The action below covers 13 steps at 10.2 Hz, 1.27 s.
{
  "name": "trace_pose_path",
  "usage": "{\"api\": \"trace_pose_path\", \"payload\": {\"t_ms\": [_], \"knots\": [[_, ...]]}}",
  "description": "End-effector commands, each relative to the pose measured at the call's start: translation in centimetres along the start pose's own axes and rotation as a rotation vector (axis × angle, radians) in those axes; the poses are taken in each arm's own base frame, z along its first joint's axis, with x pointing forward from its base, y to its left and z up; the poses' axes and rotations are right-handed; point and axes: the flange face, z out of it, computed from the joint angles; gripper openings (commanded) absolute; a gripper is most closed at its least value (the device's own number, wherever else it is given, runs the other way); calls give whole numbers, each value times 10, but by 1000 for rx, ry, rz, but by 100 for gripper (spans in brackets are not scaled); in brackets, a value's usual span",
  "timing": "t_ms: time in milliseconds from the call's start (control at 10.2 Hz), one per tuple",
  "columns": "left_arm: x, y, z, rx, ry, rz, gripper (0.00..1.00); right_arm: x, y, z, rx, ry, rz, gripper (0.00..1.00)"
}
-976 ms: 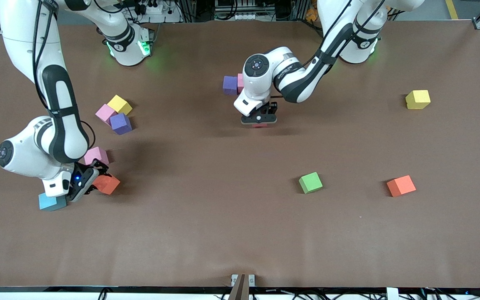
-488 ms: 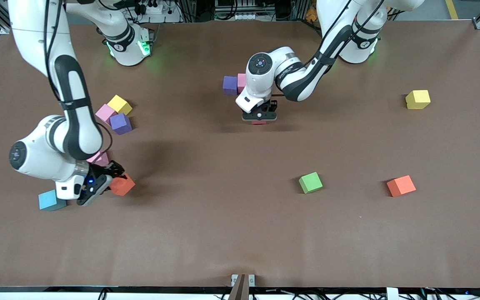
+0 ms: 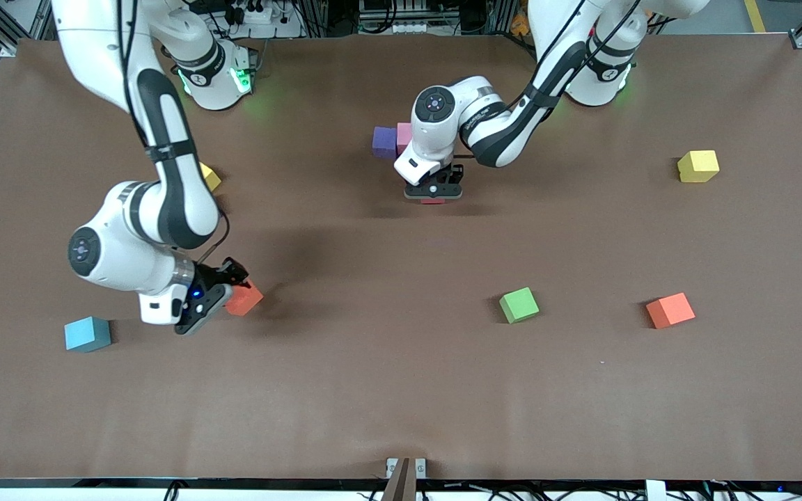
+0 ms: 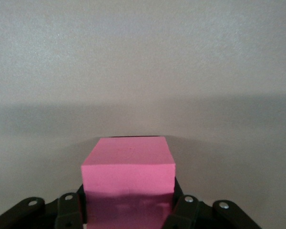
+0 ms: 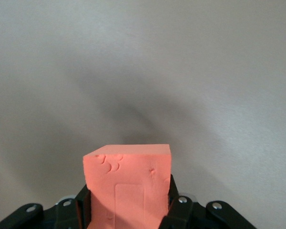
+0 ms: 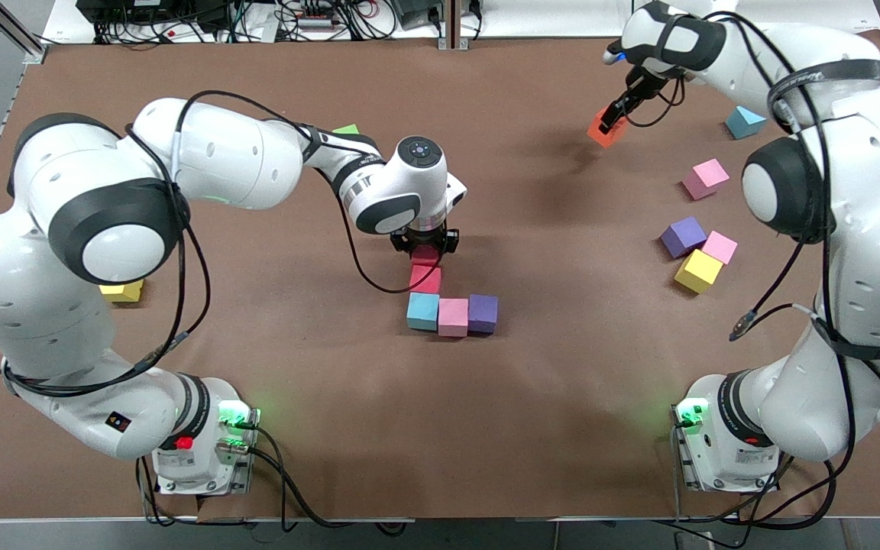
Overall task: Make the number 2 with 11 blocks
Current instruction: 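Lower the pink cube at the cluster while the right gripper lifts the orange cube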
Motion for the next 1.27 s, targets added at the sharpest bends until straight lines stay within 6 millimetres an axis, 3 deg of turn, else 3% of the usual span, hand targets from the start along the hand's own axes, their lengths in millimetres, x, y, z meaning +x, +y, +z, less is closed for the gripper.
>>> {"api": "trace_pose_path", "payload": {"t_ms": [0,98,781,976,1074,1171], "knots": [[-4,-5,-3,-2,21,21,14,14,-43,-9,-26,-13,53,20],[-4,-5,-3,-2,21,21,14,18,-56,-6,-26,-23,65,20],[7,-6,-5,-39,36,3,15,12,-80,1,-11,-42,60,21],[7,-6,-3,-45,36,3,15,20,-99,3,-13,-48,13,21],[6,-5,-1,-44,32,4,15,28,-120,6,-13,-49,-24,21],[4,-5,1,-42,30,6,16,28,-123,4,-17,-51,-42,21]]}}
